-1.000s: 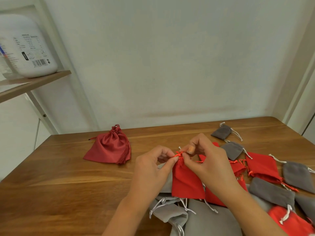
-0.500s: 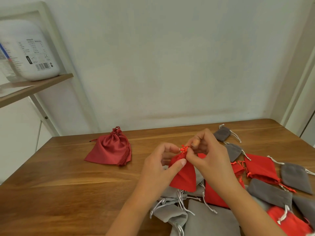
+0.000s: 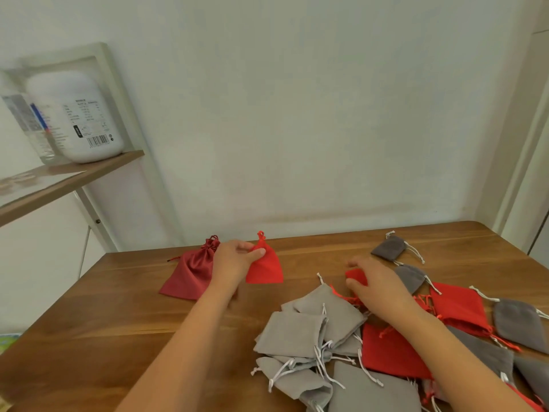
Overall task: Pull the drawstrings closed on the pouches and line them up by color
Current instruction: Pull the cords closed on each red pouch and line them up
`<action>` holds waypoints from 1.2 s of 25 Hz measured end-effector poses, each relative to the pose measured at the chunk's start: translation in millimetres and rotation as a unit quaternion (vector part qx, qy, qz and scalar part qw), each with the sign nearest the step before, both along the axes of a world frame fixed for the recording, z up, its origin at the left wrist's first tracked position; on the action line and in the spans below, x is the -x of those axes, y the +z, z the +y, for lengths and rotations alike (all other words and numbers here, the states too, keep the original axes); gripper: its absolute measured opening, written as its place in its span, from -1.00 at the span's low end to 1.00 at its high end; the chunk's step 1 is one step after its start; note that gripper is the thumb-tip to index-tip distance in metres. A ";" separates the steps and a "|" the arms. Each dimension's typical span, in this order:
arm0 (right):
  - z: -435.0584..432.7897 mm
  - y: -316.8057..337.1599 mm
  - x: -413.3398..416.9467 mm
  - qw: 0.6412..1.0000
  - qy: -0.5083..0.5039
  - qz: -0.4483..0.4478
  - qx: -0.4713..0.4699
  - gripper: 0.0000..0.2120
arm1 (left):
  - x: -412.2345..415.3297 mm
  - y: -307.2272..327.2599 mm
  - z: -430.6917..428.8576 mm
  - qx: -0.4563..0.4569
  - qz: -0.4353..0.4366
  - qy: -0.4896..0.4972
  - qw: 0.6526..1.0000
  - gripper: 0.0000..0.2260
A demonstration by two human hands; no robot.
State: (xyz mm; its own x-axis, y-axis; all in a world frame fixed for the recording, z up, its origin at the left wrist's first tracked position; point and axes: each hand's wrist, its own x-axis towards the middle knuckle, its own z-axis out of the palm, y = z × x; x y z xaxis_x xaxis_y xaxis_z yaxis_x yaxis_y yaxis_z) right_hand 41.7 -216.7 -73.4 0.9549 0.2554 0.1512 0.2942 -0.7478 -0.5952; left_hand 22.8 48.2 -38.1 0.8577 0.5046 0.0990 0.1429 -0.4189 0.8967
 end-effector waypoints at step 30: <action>-9.6 23.9 15.9 0.913 -0.201 -0.091 -0.343 -0.89 | 40.3 -6.9 -62.5 -0.157 0.067 -0.198 0.965 -0.85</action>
State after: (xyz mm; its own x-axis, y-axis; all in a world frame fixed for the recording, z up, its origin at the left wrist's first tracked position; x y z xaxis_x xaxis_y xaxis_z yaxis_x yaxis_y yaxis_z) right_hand 25.7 -226.3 -49.4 0.8939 -0.3249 0.3089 0.2187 -0.2857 -0.9330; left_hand -17.6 -14.4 -45.0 0.9928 0.0982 0.0685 0.0221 -0.7128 0.7010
